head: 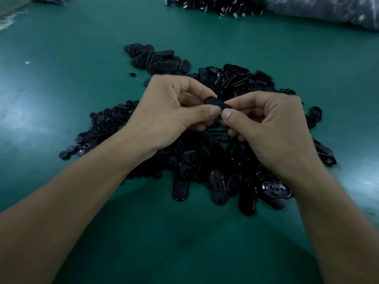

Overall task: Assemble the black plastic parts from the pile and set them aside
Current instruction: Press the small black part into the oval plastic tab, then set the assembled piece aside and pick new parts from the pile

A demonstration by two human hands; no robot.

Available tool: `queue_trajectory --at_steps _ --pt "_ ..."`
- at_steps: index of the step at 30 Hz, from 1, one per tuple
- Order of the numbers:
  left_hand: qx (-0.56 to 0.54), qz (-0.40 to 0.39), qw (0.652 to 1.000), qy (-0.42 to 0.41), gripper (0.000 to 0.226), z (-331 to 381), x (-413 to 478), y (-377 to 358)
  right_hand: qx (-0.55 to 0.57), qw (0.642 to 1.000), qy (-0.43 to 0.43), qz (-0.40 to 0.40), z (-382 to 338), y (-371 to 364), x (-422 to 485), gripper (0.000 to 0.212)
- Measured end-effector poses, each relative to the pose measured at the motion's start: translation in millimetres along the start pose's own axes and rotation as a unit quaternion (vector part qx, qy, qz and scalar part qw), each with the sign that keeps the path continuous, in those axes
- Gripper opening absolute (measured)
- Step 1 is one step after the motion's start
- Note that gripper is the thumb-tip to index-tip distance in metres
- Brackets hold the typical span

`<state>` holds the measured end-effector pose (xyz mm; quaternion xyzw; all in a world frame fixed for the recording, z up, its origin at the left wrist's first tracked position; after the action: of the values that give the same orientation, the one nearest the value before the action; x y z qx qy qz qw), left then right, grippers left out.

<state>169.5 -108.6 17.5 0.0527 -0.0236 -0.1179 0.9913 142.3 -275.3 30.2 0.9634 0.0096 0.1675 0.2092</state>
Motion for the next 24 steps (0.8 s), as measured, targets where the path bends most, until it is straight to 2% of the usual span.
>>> queue_trajectory --at_steps 18,24 --pt "0.01 0.0 1.0 -0.025 0.01 2.9 -3.1 -3.5 -0.002 1.0 -0.015 0.024 0.0 1.0 0.1 0.015" --pt "0.025 0.005 0.999 -0.021 0.009 1.9 -2.5 -2.5 -0.005 1.0 -0.007 0.008 0.8 0.2 -1.1 0.018"
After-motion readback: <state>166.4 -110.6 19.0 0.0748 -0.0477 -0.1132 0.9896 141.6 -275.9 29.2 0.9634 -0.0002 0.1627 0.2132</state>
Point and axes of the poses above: each hand's wrist, its own x-axis towards the middle knuckle, its own y-axis out of the back of the hand, z = x × y, the point moved 4 cm from there along x, towards the middle knuckle, and after that the axes turned 4 degrees about y, right-handed, at the moved point
